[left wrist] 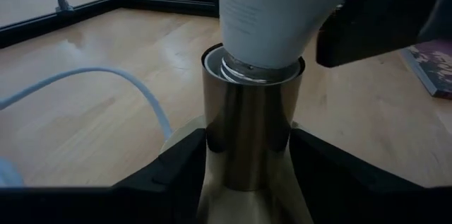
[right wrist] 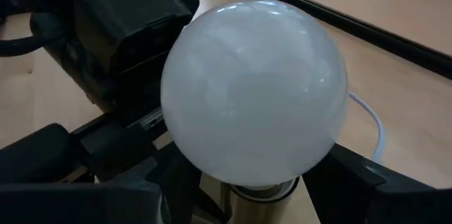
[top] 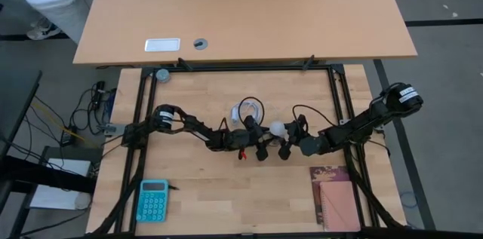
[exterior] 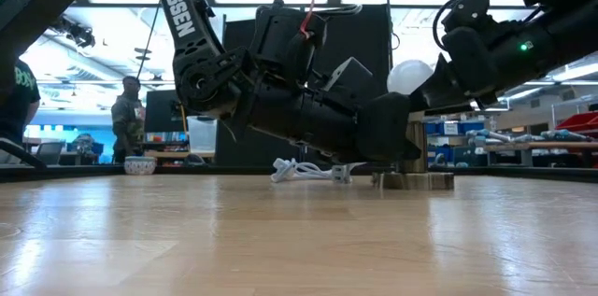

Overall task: Screw lightbulb
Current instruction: Insert the white lightbulb into the lamp socket

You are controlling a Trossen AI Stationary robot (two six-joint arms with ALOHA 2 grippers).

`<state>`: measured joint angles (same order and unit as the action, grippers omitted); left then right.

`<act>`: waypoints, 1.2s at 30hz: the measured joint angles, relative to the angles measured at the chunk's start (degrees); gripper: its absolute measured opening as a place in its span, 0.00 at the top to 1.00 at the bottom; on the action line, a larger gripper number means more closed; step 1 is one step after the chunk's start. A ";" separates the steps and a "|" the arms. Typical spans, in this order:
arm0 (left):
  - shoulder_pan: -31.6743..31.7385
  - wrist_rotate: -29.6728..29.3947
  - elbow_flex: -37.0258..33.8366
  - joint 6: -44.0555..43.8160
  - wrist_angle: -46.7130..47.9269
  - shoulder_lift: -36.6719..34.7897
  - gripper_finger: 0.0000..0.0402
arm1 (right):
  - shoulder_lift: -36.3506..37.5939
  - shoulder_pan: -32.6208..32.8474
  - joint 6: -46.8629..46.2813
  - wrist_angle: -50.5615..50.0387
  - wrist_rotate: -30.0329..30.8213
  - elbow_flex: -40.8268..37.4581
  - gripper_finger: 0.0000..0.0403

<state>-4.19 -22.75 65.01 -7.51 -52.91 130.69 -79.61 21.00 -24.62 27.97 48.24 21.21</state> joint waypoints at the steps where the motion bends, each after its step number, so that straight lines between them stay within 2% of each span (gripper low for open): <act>1: 0.00 -0.01 0.00 0.00 0.01 0.00 0.48 | 0.00 -0.01 0.29 -0.01 0.01 0.00 0.44; 10: 0.00 0.14 0.00 0.13 0.05 0.00 0.48 | 0.02 -0.10 3.75 -1.10 -3.07 0.02 0.41; 24: 0.00 0.56 0.00 0.17 0.18 0.00 0.48 | 0.91 -3.00 5.32 -2.64 -9.41 0.08 0.22; 31: 0.00 1.75 0.00 0.17 1.01 0.00 0.48 | 6.48 -2.35 5.34 -11.59 -11.65 0.13 0.20; 36: 0.00 1.87 0.00 -0.03 1.59 0.00 0.48 | 10.23 -2.76 5.82 -21.31 -12.93 3.03 0.20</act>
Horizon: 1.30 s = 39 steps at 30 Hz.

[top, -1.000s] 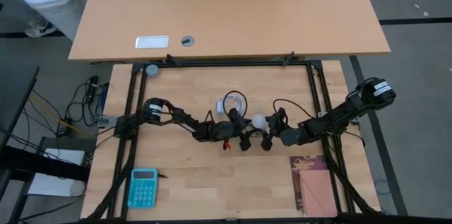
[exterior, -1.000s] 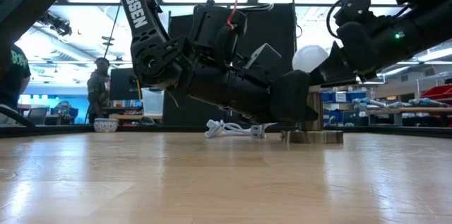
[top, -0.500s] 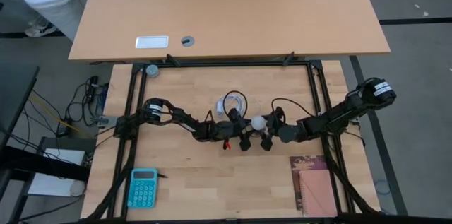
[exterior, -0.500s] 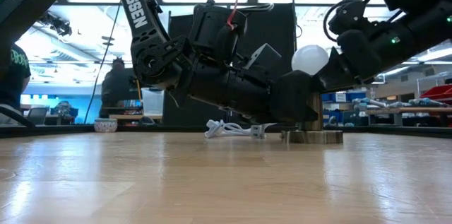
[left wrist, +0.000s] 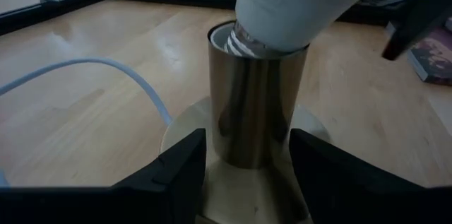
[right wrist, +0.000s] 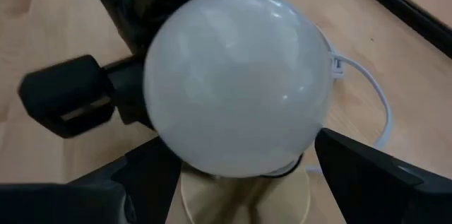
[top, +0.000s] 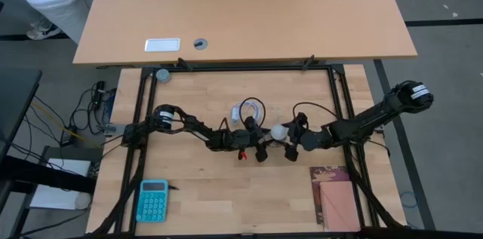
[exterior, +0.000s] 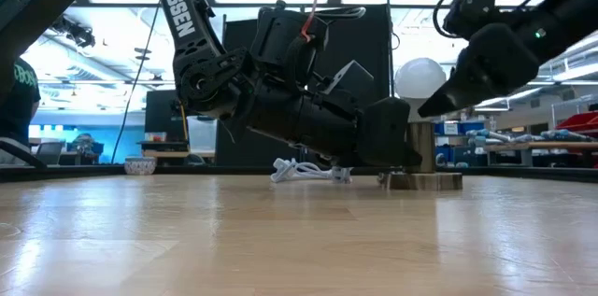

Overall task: Screw lightbulb
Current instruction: Insert the white lightbulb into the lamp socket

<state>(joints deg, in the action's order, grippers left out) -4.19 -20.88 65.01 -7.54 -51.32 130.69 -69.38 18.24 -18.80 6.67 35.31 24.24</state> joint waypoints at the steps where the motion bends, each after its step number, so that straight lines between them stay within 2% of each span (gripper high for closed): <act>1: 0.00 0.00 0.00 -0.04 -0.14 0.00 0.48 | 0.30 -0.19 0.53 -0.61 -0.58 0.14 0.20; 8: 0.00 0.20 0.00 -0.19 0.25 0.00 0.48 | 1.53 -0.87 2.31 -2.22 -3.84 0.16 0.20; 13: 0.33 0.37 0.07 -0.09 3.22 -0.02 0.48 | 3.42 -0.89 3.45 -2.98 -4.00 0.16 0.20; 21: 0.42 3.14 0.77 4.33 0.65 0.04 0.47 | 5.97 -0.87 4.01 -3.93 -3.92 0.16 0.20; 26: 0.48 5.32 1.62 5.80 0.72 0.04 0.41 | 6.05 -0.92 4.04 -4.76 -5.50 0.16 0.20; 35: 1.74 5.37 2.58 5.58 0.69 0.04 0.22 | 6.05 -0.94 4.04 -4.91 -6.30 0.16 0.20; 39: 2.65 6.59 2.74 5.41 -0.50 0.71 0.18 | 6.05 -0.94 4.45 -5.11 -6.41 0.16 0.20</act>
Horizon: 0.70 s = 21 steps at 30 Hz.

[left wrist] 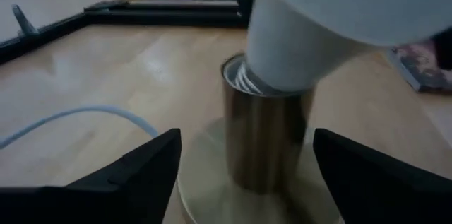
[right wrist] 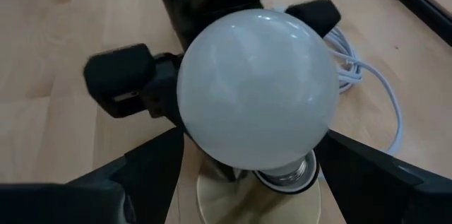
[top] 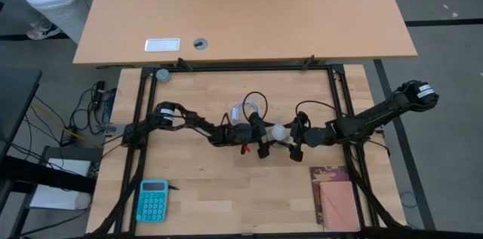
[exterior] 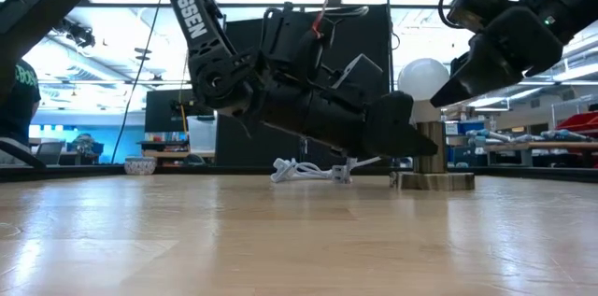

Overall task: Screw lightbulb
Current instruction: Insert the white lightbulb into the lamp socket

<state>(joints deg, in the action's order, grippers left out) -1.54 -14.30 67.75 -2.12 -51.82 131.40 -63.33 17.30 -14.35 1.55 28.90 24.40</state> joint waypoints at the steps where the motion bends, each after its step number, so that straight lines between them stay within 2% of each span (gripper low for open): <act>1: 0.18 0.24 0.05 -0.01 -0.33 0.26 0.18 | 0.00 0.00 0.26 0.04 -0.06 0.00 0.20; 5: 0.78 3.34 0.85 -0.05 -2.44 2.38 0.19 | 0.00 0.02 0.92 0.03 -0.10 0.00 0.21; 12: 0.72 3.59 3.77 1.81 -2.45 4.17 0.26 | 0.02 0.15 0.97 0.51 -0.12 0.00 0.21; 21: 0.72 3.46 3.79 3.14 -1.54 4.17 0.43 | 0.15 0.24 1.17 0.81 -0.36 0.00 0.21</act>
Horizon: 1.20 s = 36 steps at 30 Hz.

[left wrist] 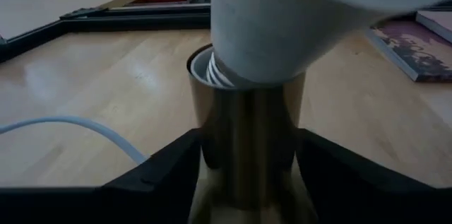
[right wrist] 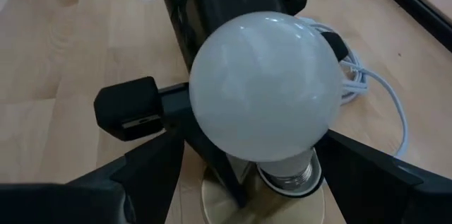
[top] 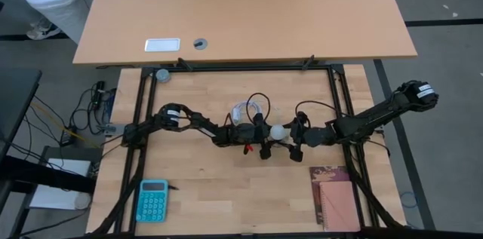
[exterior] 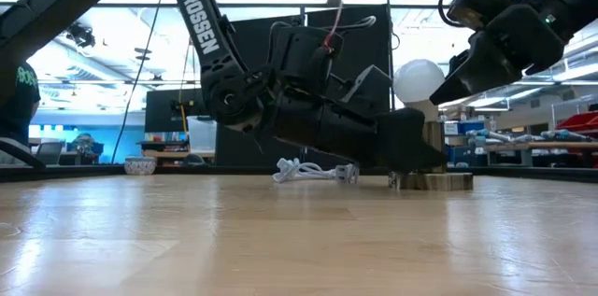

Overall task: Screw lightbulb
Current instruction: Insert the white lightbulb into the lamp socket

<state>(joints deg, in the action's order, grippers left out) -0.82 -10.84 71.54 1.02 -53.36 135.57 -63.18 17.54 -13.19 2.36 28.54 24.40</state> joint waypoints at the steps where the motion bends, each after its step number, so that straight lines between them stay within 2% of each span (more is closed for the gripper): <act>1: 0.00 -0.01 -0.01 -0.01 0.08 0.00 0.46 | 0.07 0.03 0.10 -0.11 -0.13 0.00 0.21; 6: -0.02 -0.03 -0.01 -0.17 0.09 -0.02 0.54 | 0.17 0.04 0.16 -1.29 -0.18 0.00 0.21; 12: -0.02 -0.12 -0.04 -1.25 0.41 -0.06 0.53 | 0.94 0.09 -0.29 -3.57 -0.28 0.27 0.21; 17: -0.02 -0.15 -0.04 -1.28 0.46 -0.09 0.53 | 1.40 0.09 0.23 -14.06 1.20 5.02 0.21; 24: -0.02 -0.15 -0.04 -1.55 0.50 -0.09 0.52 | 1.40 -1.21 4.32 -21.63 1.33 9.98 0.20; 29: -0.02 -0.15 -0.06 -2.96 0.57 -0.09 0.52 | 1.36 -2.30 4.87 -27.40 -1.72 13.22 0.18; 36: -0.02 -0.12 -0.06 -3.06 1.09 -0.17 0.52 | 0.85 -2.42 5.11 -35.47 -2.35 19.62 0.13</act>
<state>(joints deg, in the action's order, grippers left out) -0.84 -10.96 71.48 -2.04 -52.27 135.40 -62.33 15.12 -8.07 -33.11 26.19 44.02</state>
